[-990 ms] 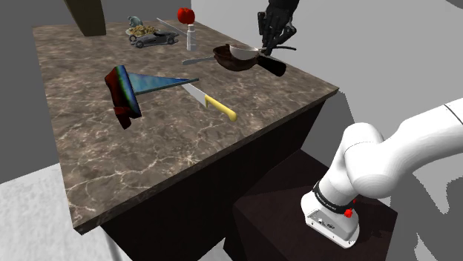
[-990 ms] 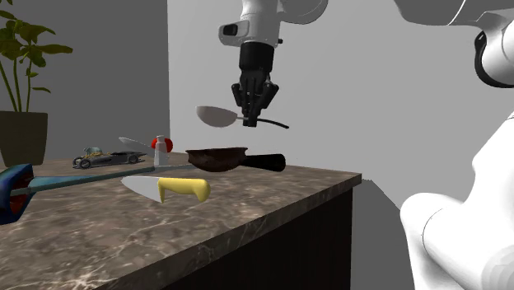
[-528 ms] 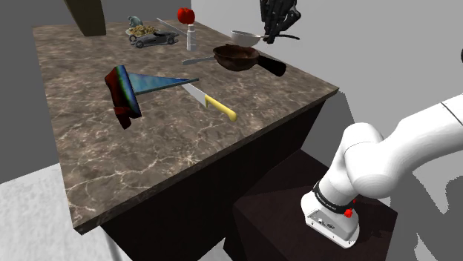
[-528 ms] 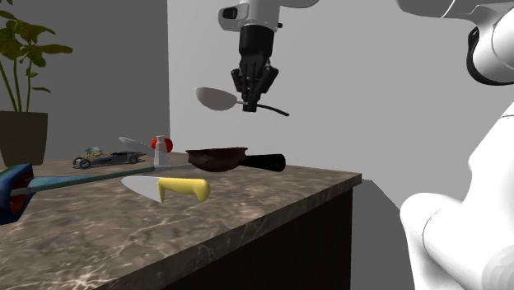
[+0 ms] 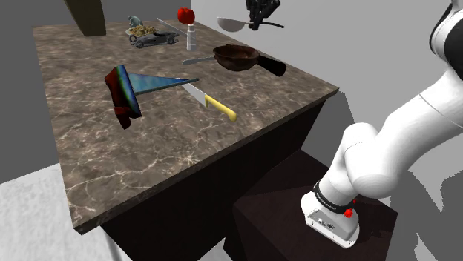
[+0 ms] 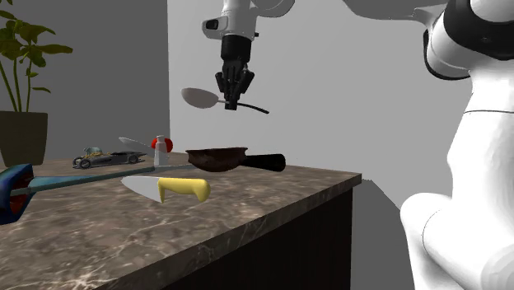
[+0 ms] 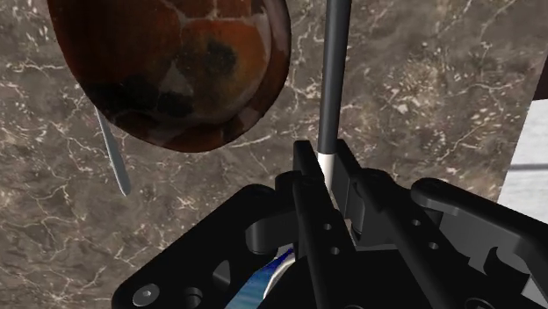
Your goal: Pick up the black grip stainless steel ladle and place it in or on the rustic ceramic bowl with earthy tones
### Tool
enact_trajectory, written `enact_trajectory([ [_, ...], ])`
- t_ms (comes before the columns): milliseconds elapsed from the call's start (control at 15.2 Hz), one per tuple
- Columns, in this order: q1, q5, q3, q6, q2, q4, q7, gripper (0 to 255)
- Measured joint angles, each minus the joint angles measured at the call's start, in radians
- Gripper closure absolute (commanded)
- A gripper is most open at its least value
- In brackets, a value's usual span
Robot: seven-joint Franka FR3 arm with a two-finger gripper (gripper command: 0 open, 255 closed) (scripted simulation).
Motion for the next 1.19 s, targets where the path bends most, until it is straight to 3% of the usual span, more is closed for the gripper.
enact_trajectory([
  [528,-0.059,0.124,-0.13,-0.052,0.333,0.368,-0.171,255],
  [1188,-0.046,0.094,-0.117,0.109,0.266,0.147,-0.154,255],
])
